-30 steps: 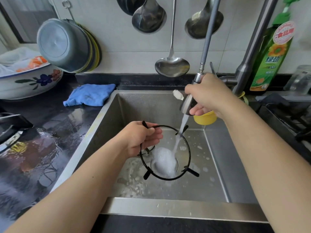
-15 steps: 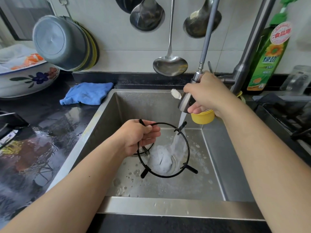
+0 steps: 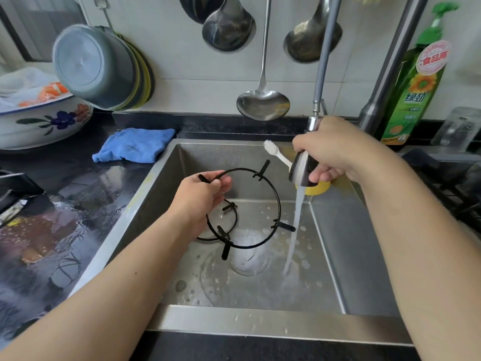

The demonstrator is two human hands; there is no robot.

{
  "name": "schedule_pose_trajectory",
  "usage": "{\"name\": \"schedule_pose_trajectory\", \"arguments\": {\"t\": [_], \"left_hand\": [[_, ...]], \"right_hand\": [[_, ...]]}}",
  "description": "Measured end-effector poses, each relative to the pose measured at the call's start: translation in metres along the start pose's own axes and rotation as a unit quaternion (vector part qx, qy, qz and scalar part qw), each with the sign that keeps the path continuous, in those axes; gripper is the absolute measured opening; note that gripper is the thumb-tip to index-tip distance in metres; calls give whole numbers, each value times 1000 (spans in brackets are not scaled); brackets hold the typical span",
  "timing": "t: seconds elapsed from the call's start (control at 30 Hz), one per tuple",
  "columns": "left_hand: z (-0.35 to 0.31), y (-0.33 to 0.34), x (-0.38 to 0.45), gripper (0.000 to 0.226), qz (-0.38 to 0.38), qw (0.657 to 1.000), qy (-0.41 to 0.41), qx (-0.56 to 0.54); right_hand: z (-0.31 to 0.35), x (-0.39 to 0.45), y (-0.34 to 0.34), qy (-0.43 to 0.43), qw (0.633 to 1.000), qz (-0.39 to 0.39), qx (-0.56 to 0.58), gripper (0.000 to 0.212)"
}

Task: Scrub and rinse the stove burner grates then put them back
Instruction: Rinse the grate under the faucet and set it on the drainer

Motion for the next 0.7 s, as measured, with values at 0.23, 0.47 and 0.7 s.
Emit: {"name": "schedule_pose_trajectory", "arguments": {"t": [0.23, 0.47, 0.7], "left_hand": [[-5, 2, -4, 31, 3, 999, 7, -31], [-11, 3, -7, 31, 7, 997, 20, -73], [-9, 2, -5, 31, 1, 997, 27, -78]], "right_hand": [[10, -4, 18, -42, 996, 37, 74, 19], [29, -15, 38, -91, 978, 99, 160, 15], [33, -21, 35, -96, 976, 120, 157, 14]]}}
Point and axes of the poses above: each hand's wrist, its own x-axis towards the middle knuckle, its own y-axis out of the palm, z = x × y, the point moved 4 cm from there along x, towards the middle knuckle, and after that the axes turned 6 degrees about z, right-handed, at the moved point
